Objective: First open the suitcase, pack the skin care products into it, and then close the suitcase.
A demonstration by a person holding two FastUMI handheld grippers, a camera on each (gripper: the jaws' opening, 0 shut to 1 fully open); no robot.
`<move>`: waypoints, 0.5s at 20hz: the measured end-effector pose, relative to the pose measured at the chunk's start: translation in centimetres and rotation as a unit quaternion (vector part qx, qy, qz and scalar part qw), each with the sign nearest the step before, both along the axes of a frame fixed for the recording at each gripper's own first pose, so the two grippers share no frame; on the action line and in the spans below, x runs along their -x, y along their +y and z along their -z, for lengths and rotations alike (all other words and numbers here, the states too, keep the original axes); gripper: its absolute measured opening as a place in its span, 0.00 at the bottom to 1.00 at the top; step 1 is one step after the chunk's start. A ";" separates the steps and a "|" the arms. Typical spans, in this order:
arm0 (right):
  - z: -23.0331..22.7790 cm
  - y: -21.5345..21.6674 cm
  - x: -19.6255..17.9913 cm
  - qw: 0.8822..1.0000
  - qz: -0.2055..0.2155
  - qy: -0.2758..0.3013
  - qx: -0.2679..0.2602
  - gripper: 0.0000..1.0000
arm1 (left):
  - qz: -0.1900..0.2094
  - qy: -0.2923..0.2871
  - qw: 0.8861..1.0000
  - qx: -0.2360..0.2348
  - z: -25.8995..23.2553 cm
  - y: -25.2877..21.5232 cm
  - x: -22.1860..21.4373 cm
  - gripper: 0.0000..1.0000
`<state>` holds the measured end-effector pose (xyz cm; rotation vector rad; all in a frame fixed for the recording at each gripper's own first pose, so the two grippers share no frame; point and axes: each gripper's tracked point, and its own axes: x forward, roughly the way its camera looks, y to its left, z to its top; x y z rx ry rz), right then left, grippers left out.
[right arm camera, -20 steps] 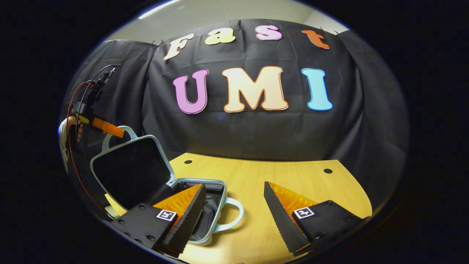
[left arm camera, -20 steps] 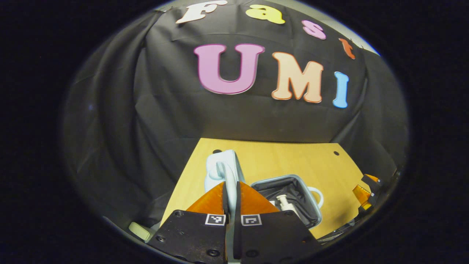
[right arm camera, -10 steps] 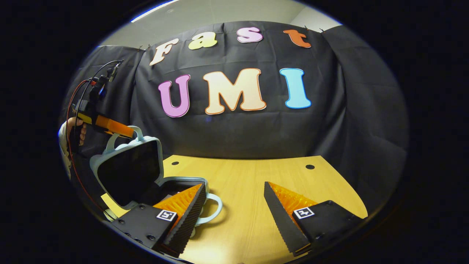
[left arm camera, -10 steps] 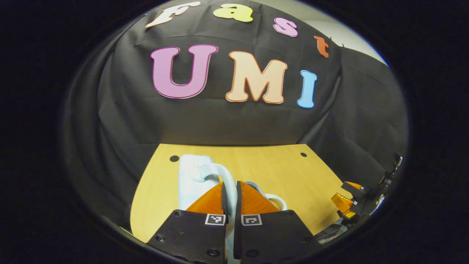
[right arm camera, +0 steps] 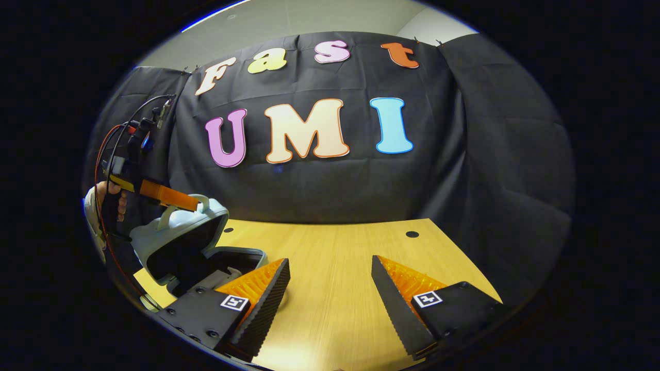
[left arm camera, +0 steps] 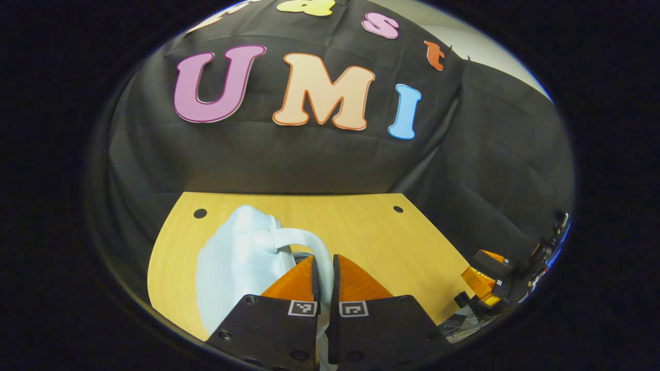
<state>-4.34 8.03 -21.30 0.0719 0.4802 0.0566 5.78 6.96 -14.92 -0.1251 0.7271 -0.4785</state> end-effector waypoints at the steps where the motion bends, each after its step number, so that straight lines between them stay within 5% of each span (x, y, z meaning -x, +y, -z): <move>1: 0.1 -0.4 0.0 1.000 0.001 0.001 0.002 0.99 | 0.002 0.002 1.000 0.002 0.5 -0.7 0.1 0.01; 10: 0.1 -3.5 0.7 1.000 0.007 0.007 0.018 0.99 | 0.023 0.051 0.998 -0.002 5.7 -5.6 2.1 0.01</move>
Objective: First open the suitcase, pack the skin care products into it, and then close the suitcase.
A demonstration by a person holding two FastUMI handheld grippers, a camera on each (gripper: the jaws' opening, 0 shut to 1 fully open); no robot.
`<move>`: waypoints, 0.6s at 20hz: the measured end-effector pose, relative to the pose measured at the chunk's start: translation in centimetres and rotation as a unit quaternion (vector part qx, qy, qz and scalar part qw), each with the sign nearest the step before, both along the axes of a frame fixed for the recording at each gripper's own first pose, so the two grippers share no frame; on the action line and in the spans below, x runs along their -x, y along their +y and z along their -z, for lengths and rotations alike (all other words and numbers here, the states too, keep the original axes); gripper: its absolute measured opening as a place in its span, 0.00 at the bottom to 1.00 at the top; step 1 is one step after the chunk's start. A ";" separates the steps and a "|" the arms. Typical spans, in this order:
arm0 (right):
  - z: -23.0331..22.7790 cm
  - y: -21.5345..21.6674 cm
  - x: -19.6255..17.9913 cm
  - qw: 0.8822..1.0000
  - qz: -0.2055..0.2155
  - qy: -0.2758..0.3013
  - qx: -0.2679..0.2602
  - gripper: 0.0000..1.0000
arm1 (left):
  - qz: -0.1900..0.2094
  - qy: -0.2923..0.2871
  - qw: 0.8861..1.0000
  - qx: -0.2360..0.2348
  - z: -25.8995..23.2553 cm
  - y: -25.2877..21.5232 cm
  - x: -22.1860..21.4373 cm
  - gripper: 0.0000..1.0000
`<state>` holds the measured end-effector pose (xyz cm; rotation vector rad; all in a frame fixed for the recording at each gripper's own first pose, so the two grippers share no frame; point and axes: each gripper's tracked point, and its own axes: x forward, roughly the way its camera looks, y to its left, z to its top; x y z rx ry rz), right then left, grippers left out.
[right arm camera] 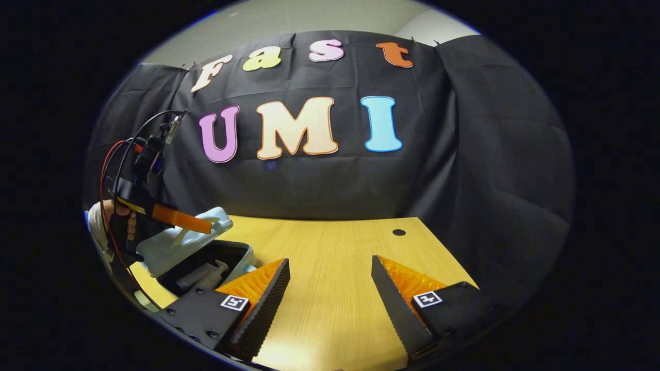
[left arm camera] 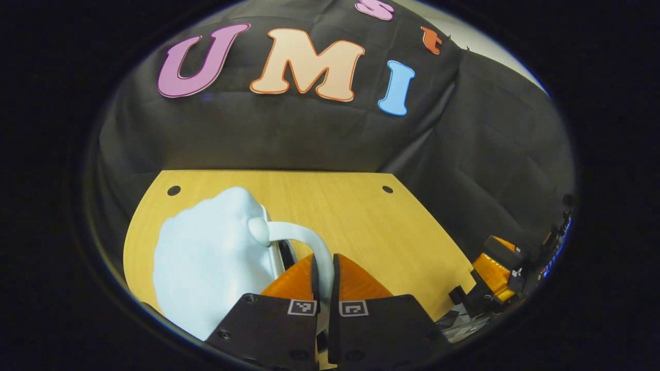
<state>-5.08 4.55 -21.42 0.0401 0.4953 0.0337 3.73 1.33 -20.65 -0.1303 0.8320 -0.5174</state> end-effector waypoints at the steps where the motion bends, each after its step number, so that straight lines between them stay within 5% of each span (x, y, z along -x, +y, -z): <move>1: 0.0 -0.3 0.0 1.000 0.001 0.001 0.000 0.99 | 0.004 0.004 1.000 -0.004 0.4 -0.3 0.4 0.03; 5: -0.1 -1.2 0.3 1.000 0.003 0.002 0.002 0.99 | 0.014 0.040 0.999 -0.001 3.0 -2.0 2.0 0.11; 8: -0.4 -1.5 0.4 1.000 -0.001 -0.001 0.005 0.99 | 0.013 0.051 0.998 0.045 2.6 -3.9 2.8 0.14; 11: -1.9 -1.4 -0.5 1.000 -0.002 -0.018 -0.001 0.99 | -0.013 -0.007 0.999 0.047 -0.1 -3.5 1.4 0.88; 12: -2.7 -1.3 -1.0 1.000 0.000 -0.029 -0.003 0.99 | -0.026 -0.038 0.998 0.044 -1.6 -3.1 0.8 0.90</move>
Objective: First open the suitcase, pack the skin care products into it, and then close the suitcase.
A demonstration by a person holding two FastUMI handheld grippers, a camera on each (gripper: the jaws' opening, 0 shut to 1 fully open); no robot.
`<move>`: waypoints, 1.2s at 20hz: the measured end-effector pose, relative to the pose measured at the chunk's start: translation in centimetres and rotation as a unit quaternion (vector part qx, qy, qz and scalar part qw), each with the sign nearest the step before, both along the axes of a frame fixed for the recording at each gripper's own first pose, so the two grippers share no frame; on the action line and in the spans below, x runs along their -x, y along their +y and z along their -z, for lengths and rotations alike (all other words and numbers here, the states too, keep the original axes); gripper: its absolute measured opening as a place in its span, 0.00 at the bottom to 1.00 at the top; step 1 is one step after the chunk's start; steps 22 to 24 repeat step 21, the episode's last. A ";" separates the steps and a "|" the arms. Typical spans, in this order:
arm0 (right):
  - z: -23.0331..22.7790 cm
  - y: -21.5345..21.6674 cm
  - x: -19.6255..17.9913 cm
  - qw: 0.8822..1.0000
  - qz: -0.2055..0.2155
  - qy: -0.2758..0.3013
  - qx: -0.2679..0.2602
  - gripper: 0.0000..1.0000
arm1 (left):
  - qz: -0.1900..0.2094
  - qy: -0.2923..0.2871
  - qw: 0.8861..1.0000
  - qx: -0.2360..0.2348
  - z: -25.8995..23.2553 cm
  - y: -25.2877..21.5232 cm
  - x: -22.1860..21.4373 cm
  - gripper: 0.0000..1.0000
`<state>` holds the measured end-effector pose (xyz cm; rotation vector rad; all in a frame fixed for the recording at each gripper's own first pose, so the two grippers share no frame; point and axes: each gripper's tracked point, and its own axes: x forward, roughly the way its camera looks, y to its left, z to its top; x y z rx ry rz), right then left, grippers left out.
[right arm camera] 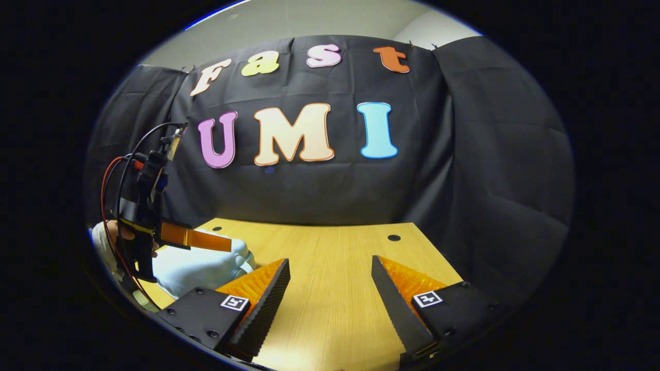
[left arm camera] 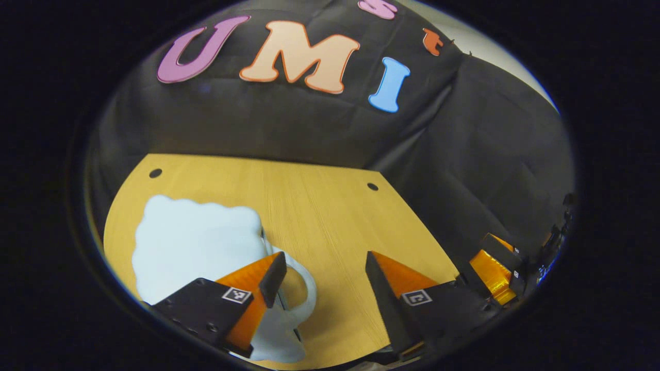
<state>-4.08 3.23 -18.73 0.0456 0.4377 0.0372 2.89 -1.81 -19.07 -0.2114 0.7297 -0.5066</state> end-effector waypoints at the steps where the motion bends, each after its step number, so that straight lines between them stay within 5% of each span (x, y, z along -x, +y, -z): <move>1: -0.9 0.1 -0.6 1.000 0.002 -0.012 -0.002 0.99 | -0.020 -0.038 0.999 -0.007 -1.6 0.6 -0.8 0.95; 6: -7.3 1.2 -4.3 0.996 0.010 -0.091 -0.015 0.99 | -0.094 -0.239 0.964 -0.066 -11.2 4.5 -3.1 0.96; 10: -11.8 2.6 -6.4 0.990 0.002 -0.142 -0.013 0.99 | -0.106 -0.309 0.941 -0.084 -15.7 5.0 -2.6 0.95; 24: -17.2 5.5 -8.0 0.979 -0.007 -0.203 -0.023 0.99 | -0.113 -0.335 0.933 -0.073 -18.9 6.7 -2.9 0.95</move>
